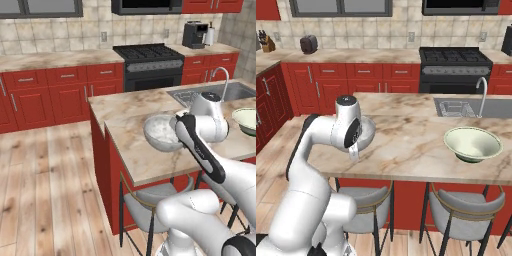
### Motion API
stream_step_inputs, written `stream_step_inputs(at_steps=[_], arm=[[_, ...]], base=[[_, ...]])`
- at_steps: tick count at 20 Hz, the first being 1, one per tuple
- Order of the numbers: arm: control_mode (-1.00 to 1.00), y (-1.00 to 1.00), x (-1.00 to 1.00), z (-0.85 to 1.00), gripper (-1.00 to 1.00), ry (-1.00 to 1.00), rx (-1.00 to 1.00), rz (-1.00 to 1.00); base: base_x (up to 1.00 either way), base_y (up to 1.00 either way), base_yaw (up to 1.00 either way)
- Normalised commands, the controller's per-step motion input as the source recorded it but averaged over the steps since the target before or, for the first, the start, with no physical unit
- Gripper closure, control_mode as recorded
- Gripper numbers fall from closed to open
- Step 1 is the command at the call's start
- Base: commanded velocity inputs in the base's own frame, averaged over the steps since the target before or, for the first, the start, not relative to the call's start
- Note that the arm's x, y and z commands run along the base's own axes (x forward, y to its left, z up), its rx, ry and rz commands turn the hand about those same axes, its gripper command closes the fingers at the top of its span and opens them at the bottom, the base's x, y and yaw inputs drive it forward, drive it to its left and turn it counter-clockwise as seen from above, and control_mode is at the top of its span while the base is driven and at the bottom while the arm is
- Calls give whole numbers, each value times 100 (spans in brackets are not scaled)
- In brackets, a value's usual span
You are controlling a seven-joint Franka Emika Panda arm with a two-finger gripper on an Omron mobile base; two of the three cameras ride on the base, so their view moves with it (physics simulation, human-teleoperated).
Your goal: Pick up the bowls from the cabinet and place each bowl in front of a stool on the dining counter.
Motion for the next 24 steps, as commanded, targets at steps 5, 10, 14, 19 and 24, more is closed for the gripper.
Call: stream_step_inputs(at_steps=[5, 10, 14, 19, 24], arm=[[-100, 0, 30, -15, 100, 0, 0, 7], [-100, 0, 19, -17, 100, 0, 0, 1], [-100, 0, 17, -23, 100, 2, 0, 0], [-100, 0, 15, -22, 100, 3, 0, 0], [-100, 0, 9, -25, 100, 7, 0, 0]], base=[[0, 0, 0], [0, 0, 0], [0, 0, 0], [0, 0, 0], [0, 0, 0]])
